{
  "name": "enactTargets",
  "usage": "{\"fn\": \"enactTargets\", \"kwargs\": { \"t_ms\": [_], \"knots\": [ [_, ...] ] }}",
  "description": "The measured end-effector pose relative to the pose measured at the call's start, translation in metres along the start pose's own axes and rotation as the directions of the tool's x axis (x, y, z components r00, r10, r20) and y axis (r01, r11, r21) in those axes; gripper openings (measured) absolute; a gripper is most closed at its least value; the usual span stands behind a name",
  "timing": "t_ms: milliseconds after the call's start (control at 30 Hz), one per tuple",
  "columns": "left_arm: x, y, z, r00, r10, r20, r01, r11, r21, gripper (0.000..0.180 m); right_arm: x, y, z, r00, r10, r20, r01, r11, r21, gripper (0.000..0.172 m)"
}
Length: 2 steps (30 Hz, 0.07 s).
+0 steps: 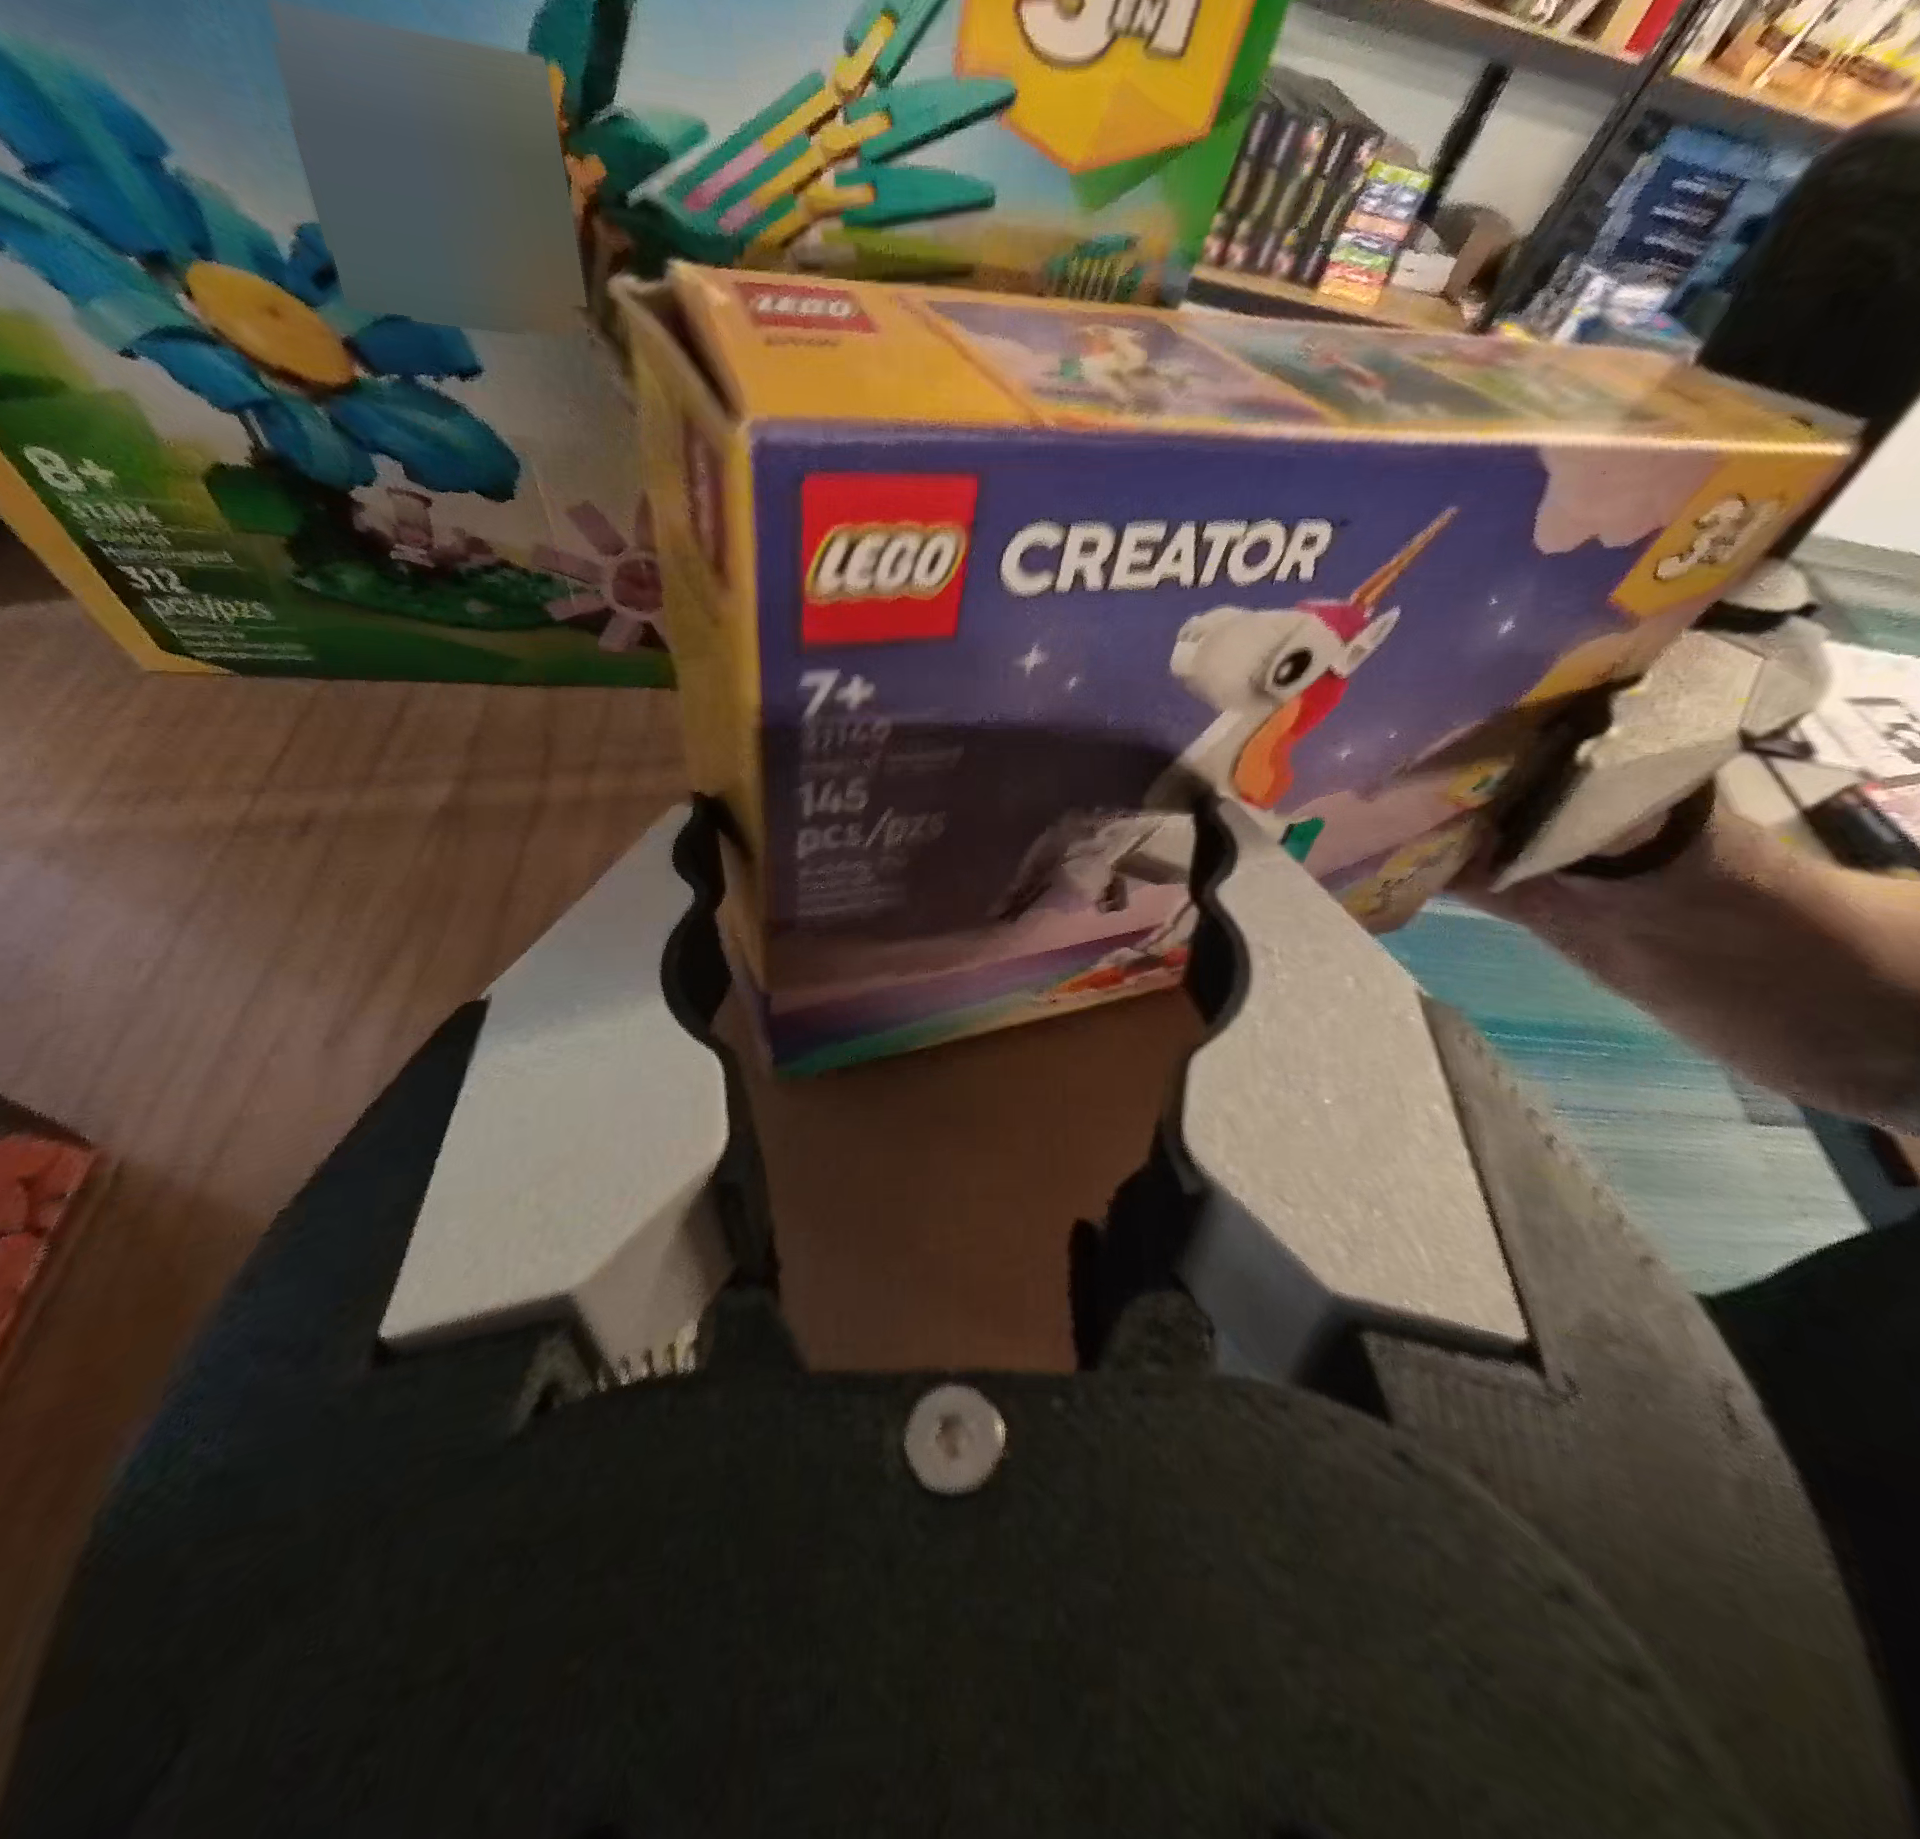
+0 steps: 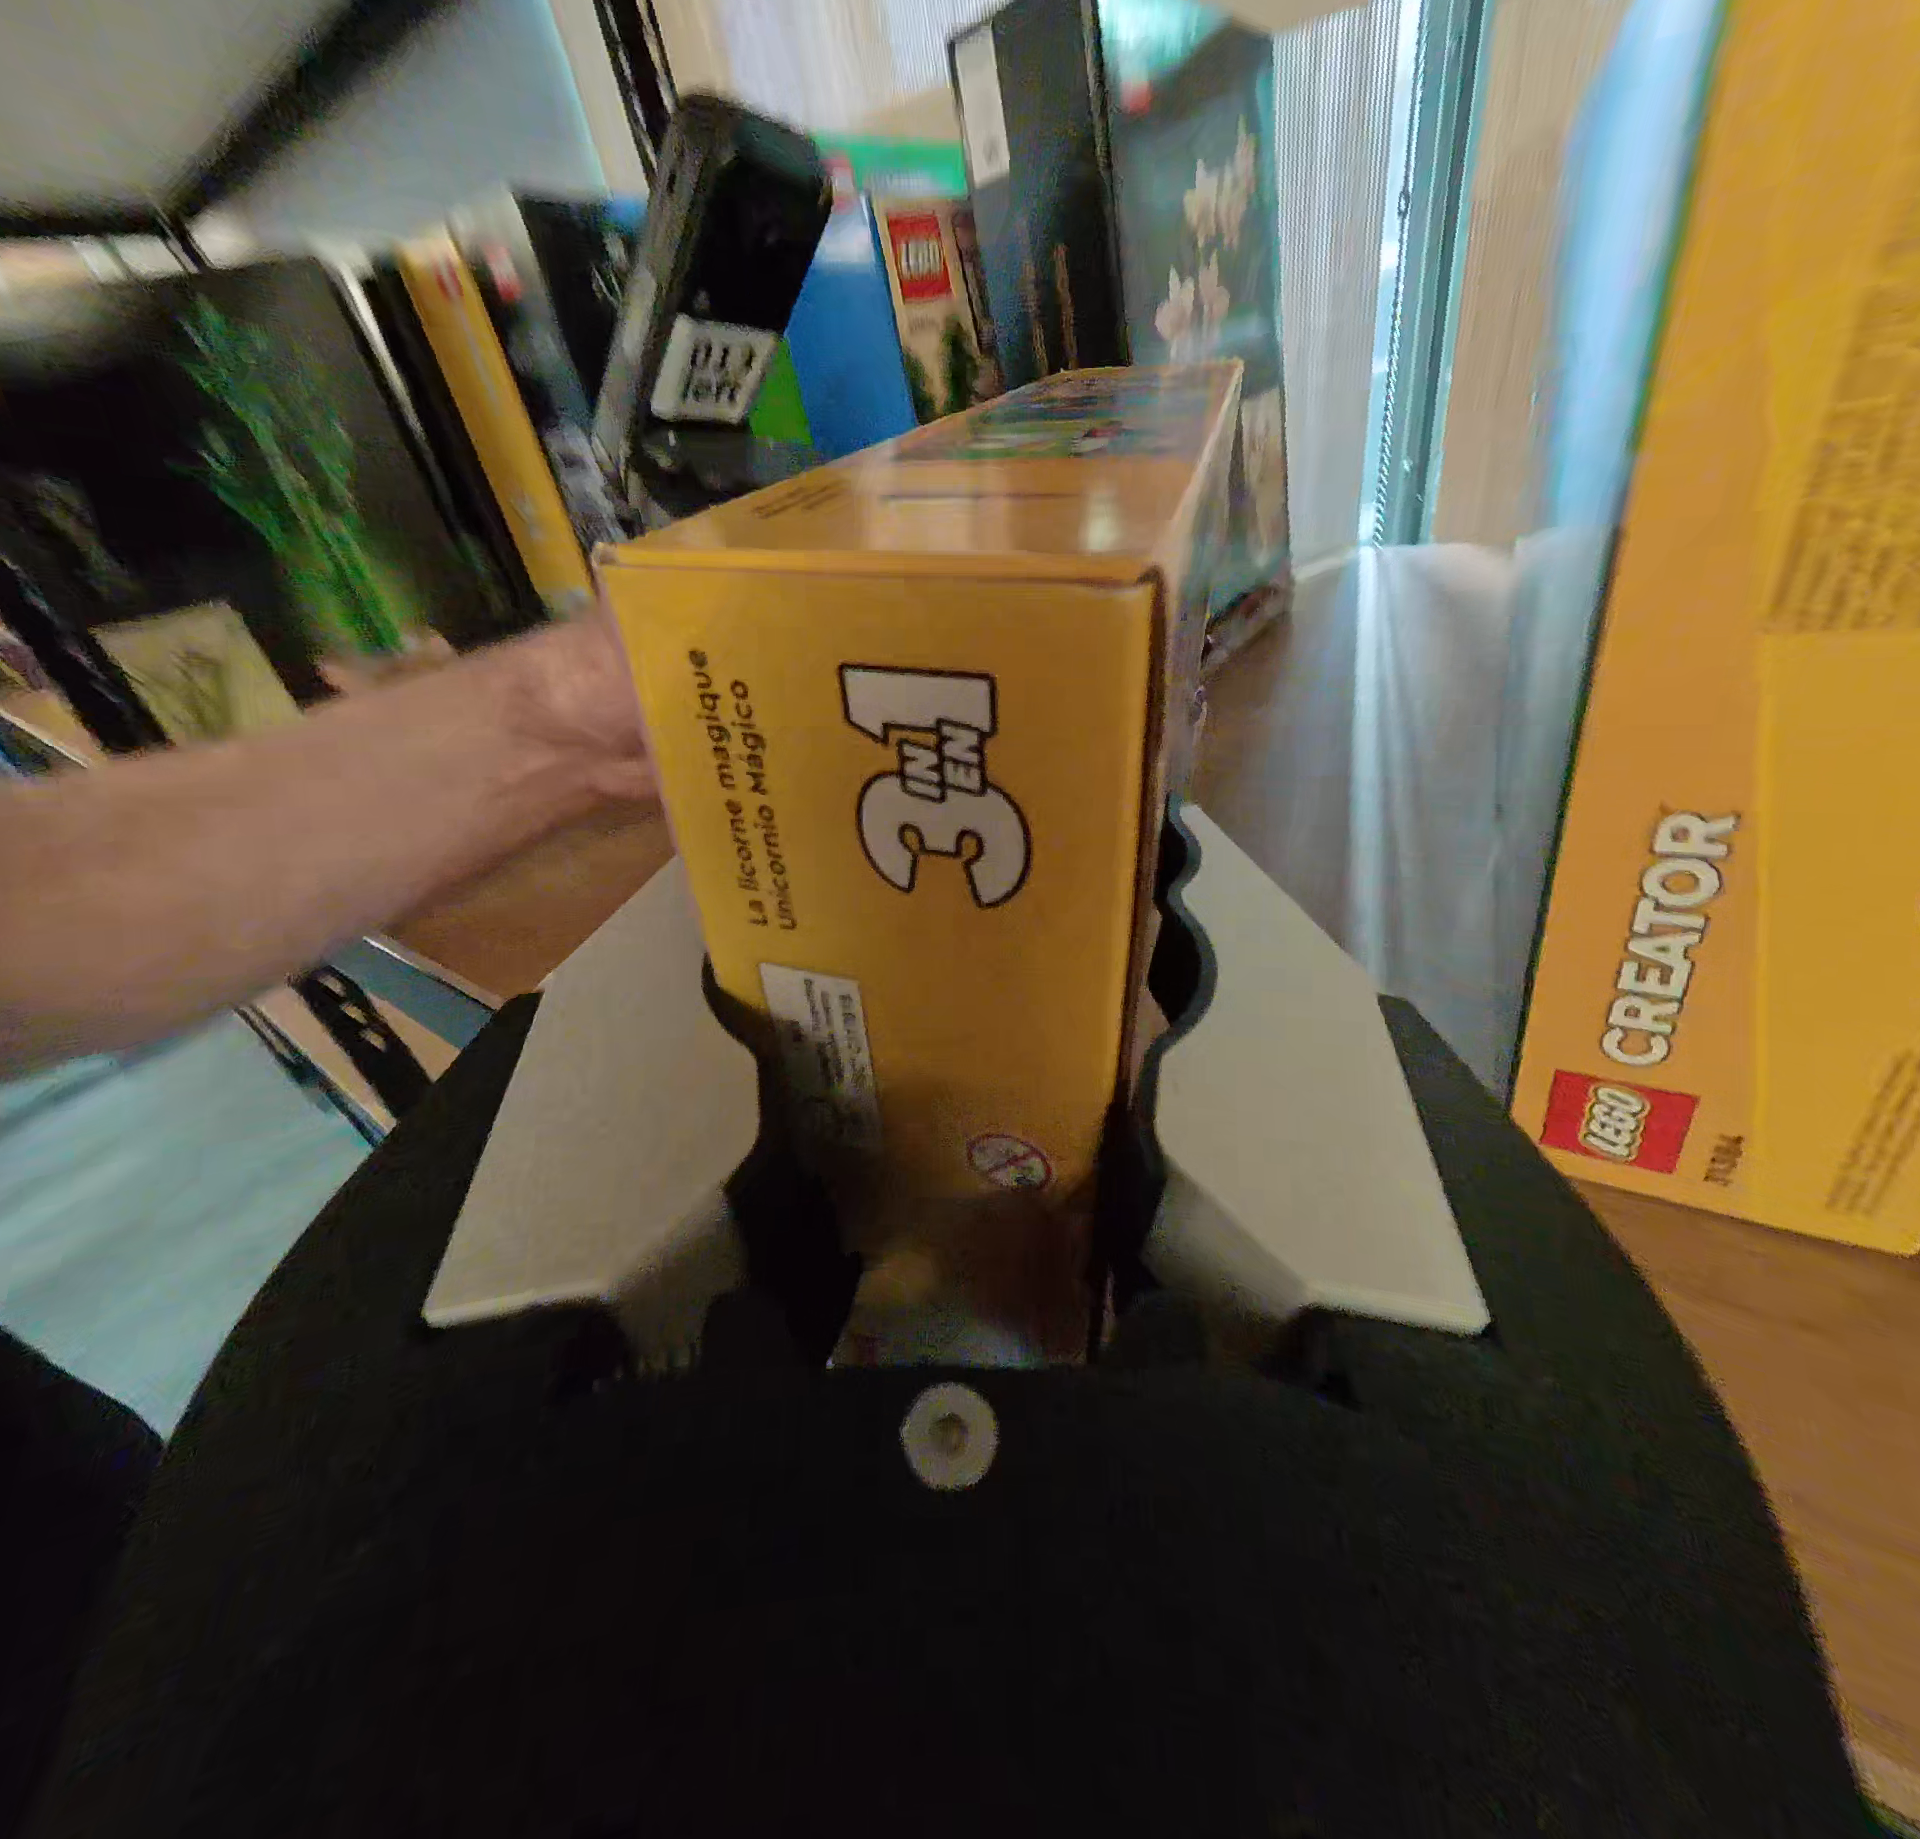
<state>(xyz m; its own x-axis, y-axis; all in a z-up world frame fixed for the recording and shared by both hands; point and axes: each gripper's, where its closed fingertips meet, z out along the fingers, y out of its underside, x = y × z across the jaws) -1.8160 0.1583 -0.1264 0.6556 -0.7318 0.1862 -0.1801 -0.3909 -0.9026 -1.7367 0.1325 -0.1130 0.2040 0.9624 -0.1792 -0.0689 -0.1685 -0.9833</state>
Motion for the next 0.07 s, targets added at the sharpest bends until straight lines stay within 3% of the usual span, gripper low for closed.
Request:
{"fn": "enactTargets", "kwargs": {
  "t_ms": [33, 67],
  "knots": [
    [0.0043, -0.0056, -0.0024, 1.000, 0.015, 0.007, -0.015, 1.000, 0.017, 0.085, 0.0003, -0.0047, -0.0066, 0.999, 0.046, 0.029, -0.047, 0.997, 0.053, 0.072],
    [0.0106, -0.0108, -0.0053, 1.000, 0.021, -0.001, -0.021, 0.999, 0.029, 0.083, 0.0005, -0.0087, -0.0137, 0.992, 0.104, 0.068, -0.110, 0.989, 0.102, 0.071]
  ]
}}
